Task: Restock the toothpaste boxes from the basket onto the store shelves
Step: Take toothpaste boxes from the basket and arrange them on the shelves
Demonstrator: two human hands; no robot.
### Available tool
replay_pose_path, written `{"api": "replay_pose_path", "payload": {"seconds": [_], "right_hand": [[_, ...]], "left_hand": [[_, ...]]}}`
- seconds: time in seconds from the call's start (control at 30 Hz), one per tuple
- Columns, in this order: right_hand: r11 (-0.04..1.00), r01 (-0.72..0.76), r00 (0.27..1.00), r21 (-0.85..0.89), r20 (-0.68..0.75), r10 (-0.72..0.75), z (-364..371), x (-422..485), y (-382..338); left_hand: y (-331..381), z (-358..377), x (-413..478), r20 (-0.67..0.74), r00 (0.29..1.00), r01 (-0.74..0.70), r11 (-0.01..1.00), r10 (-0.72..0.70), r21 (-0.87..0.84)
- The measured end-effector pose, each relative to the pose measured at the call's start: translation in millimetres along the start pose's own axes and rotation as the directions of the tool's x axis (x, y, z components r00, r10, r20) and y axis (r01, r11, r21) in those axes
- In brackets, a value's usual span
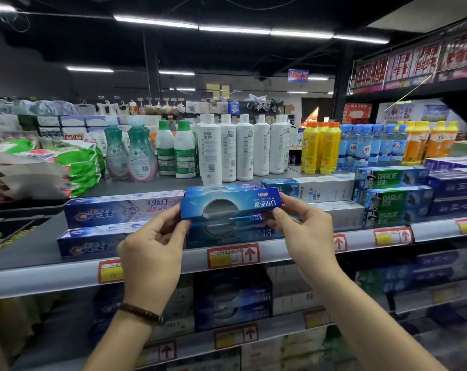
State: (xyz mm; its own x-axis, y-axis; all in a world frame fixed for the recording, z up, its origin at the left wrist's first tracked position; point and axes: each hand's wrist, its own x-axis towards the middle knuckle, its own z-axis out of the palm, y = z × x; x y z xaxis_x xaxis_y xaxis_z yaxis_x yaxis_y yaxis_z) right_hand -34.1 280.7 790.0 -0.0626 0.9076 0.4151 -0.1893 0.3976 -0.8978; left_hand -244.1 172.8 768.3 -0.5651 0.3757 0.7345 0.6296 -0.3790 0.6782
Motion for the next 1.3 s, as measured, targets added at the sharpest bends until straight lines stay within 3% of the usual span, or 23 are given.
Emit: {"api": "replay_pose_path", "payload": {"seconds": [0.2,0.5,0.97,1.3], "right_hand": [[0.998,0.013,1.000,-0.060,-0.020,-0.014,6,7,-1],[0.999,-0.037,0.999,-0.013,-0.017,0.037,9,17,5],[0.986,-0.033,0.999,-0.163,-0.013,0.031,6,13,10],[0.981,0.004,1.000,-0.195,0.030,0.002,4,7,11]], "left_hand": [[-6,-2,14,0.023,1.000,0.009,0.998,-0.010,0.063],[-11,4,23,0.048,0.998,0.031,0.991,-0.037,0.130],[-20,10,25,0.088,0.987,0.127,0.990,-0.132,0.060],[-21,7,20,0.147,0.980,0.119,0.986,-0.136,0.121]]}}
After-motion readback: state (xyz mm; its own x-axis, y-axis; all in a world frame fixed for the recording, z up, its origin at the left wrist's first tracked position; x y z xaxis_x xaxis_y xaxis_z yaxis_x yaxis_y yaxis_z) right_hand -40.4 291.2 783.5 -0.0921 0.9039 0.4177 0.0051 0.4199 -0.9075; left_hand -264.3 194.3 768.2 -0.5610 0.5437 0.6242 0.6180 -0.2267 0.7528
